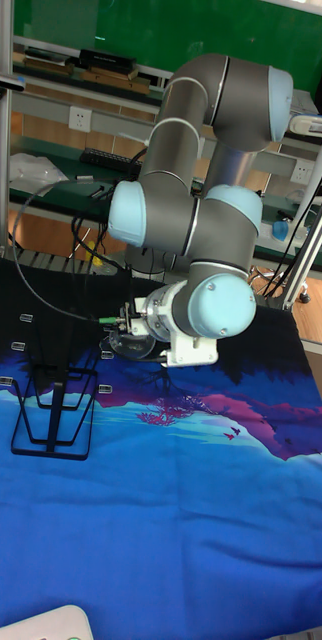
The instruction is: Take the cup off the cup rack
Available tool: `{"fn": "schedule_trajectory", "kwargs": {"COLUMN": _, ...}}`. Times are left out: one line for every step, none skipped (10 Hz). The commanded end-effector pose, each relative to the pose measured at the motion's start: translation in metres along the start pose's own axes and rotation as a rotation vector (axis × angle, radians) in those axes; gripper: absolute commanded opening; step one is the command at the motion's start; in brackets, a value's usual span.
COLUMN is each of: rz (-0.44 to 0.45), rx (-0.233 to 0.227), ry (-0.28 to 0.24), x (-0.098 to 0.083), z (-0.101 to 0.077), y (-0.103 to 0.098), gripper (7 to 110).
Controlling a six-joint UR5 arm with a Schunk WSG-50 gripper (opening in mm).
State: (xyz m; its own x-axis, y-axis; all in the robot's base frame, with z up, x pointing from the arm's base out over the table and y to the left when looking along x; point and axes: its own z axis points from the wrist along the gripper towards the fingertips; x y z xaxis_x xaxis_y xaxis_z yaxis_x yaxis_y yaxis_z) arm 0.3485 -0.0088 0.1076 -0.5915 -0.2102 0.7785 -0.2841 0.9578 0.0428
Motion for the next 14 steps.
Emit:
{"fn": "schedule_trajectory", "kwargs": {"rz": 0.01, "rx": -0.025, "ry": 0.029, "x": 0.017, "z": -0.003, "y": -0.001, "gripper": 22}}
{"fn": "schedule_trajectory", "kwargs": {"rz": 0.017, "rx": -0.037, "ry": 0.039, "x": 0.019, "z": -0.002, "y": 0.001, "gripper": 22}}
{"fn": "schedule_trajectory", "kwargs": {"rz": 0.027, "rx": -0.044, "ry": 0.051, "x": 0.022, "z": -0.002, "y": 0.003, "gripper": 22}}
{"fn": "schedule_trajectory", "kwargs": {"rz": 0.039, "rx": -0.064, "ry": 0.074, "x": 0.026, "z": -0.002, "y": 0.008, "gripper": 22}}
{"fn": "schedule_trajectory", "kwargs": {"rz": 0.052, "rx": -0.078, "ry": 0.093, "x": 0.028, "z": 0.001, "y": 0.01, "gripper": 22}}
{"fn": "schedule_trajectory", "kwargs": {"rz": 0.059, "rx": -0.081, "ry": 0.099, "x": 0.027, "z": 0.004, "y": 0.008, "gripper": 7}}
{"fn": "schedule_trajectory", "kwargs": {"rz": 0.07, "rx": -0.079, "ry": 0.093, "x": 0.024, "z": 0.006, "y": 0.007, "gripper": 7}}
{"fn": "schedule_trajectory", "kwargs": {"rz": 0.057, "rx": -0.084, "ry": 0.045, "x": 0.014, "z": 0.002, "y": 0.01, "gripper": 7}}
{"fn": "schedule_trajectory", "kwargs": {"rz": 0.046, "rx": -0.059, "ry": -0.011, "x": 0.004, "z": -0.006, "y": 0.009, "gripper": 7}}
{"fn": "schedule_trajectory", "kwargs": {"rz": 0.015, "rx": -0.074, "ry": -0.07, "x": -0.009, "z": -0.014, "y": 0.02, "gripper": 7}}
{"fn": "schedule_trajectory", "kwargs": {"rz": -0.014, "rx": -0.08, "ry": -0.133, "x": -0.025, "z": -0.019, "y": 0.03, "gripper": 7}}
{"fn": "schedule_trajectory", "kwargs": {"rz": -0.033, "rx": -0.064, "ry": -0.19, "x": -0.041, "z": -0.022, "y": 0.032, "gripper": 22}}
{"fn": "schedule_trajectory", "kwargs": {"rz": -0.057, "rx": -0.056, "ry": -0.236, "x": -0.055, "z": -0.023, "y": 0.031, "gripper": 22}}
{"fn": "schedule_trajectory", "kwargs": {"rz": -0.058, "rx": -0.036, "ry": -0.269, "x": -0.068, "z": -0.021, "y": 0.027, "gripper": 22}}
